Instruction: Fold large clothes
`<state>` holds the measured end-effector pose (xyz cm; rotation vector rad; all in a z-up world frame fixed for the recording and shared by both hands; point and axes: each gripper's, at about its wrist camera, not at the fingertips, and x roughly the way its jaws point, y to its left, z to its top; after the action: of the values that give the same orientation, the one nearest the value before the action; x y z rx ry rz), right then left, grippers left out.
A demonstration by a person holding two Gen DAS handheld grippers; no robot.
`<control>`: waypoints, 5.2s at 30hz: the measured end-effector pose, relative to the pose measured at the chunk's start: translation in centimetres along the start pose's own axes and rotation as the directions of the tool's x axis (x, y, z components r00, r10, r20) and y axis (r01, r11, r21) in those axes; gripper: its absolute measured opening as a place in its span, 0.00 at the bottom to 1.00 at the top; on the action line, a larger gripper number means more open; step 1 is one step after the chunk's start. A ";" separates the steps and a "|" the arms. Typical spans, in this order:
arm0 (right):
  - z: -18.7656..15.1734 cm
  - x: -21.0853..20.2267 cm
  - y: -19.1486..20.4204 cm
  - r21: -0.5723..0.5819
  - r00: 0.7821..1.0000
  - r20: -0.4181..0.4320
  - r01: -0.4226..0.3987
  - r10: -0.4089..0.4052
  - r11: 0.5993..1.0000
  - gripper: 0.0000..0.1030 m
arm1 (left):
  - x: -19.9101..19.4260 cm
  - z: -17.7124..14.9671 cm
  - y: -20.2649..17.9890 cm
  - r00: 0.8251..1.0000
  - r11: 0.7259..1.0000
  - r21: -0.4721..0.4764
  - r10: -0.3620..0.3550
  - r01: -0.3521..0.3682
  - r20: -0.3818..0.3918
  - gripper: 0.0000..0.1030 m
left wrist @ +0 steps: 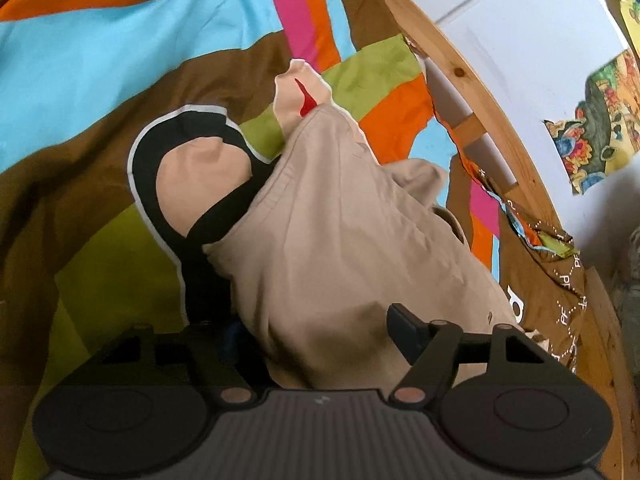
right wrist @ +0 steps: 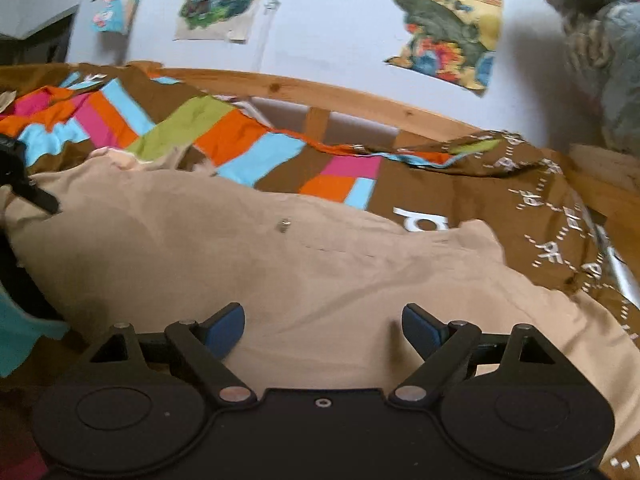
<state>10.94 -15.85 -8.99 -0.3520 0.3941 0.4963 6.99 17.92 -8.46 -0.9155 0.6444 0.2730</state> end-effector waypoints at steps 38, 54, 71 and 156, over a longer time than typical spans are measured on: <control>3.3 -4.5 -20.2 0.851 0.899 0.286 -0.398 0.333 0.342 0.81 | -2.2 -8.3 -30.0 0.964 0.481 0.836 -0.171 0.263 -0.205 0.05; 3.6 -5.1 -24.1 0.779 0.993 0.011 -0.082 0.118 0.621 0.18 | 2.8 -19.3 -31.7 0.866 0.345 0.794 -0.227 0.500 -0.446 0.05; 0.4 0.9 -22.2 0.419 0.980 -0.185 0.147 -0.074 0.896 0.12 | 6.5 -21.1 -30.0 0.824 0.318 0.760 -0.194 0.567 -0.533 0.38; -1.0 -4.4 -18.3 0.393 0.929 -0.335 0.292 -0.160 0.872 0.41 | 7.4 -14.2 -19.0 0.934 0.766 0.602 0.007 0.225 -0.357 1.00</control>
<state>16.61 -33.02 -3.78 -0.0286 0.7288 0.1090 16.24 -5.09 -7.02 -0.3285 0.9259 -0.2240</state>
